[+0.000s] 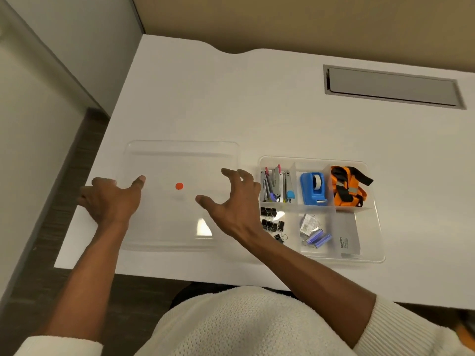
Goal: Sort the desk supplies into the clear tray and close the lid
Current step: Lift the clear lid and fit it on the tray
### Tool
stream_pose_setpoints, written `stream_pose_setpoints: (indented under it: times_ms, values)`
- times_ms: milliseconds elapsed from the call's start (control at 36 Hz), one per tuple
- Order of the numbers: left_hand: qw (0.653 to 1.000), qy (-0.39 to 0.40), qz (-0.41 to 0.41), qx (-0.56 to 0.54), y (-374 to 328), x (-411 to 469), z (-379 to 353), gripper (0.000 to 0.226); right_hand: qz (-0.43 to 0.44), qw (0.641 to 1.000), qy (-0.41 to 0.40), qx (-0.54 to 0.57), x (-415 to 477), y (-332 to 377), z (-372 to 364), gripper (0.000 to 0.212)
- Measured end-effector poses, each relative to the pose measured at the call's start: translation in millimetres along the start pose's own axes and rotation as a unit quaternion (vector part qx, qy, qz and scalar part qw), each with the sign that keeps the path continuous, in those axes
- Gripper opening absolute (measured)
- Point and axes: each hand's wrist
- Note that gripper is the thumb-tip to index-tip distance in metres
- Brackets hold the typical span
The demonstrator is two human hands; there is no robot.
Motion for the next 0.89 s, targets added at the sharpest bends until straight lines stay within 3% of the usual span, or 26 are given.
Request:
stream_pose_setpoints:
  times_ms: [194, 417, 639, 750, 889]
  values:
    - [0.997, 0.021, -0.042, -0.060, -34.2, -39.3, -12.1, 0.075, 0.030, 0.994, -0.101, -0.016, -0.1, -12.3, 57.2, 0.076]
    - [0.985, 0.092, -0.136, -0.061, -63.5, -126.3, -62.1, 0.072, -0.018, 0.984, -0.170, -0.051, -11.5, -67.2, 141.2, 0.069]
    - [0.962, 0.122, -0.239, -0.051, -80.4, -205.3, -96.7, 0.073, -0.048, 0.975, -0.207, -0.057, -37.2, -124.2, 208.3, 0.056]
    - [0.948, 0.131, -0.285, -0.047, -87.0, -241.3, -109.3, 0.074, -0.068, 0.969, -0.228, -0.073, -50.1, -149.9, 232.3, 0.059]
    - [0.944, 0.147, -0.294, -0.020, -87.7, -272.3, -125.1, 0.078, -0.090, 0.965, -0.239, -0.063, -64.5, -177.1, 252.2, 0.060]
Point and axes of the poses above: each hand's wrist, its own x-axis towards the middle knuckle, its own z-axis out of the back of the hand, y = z × x, and after that the axes turned 13 degrees about z, right-handed
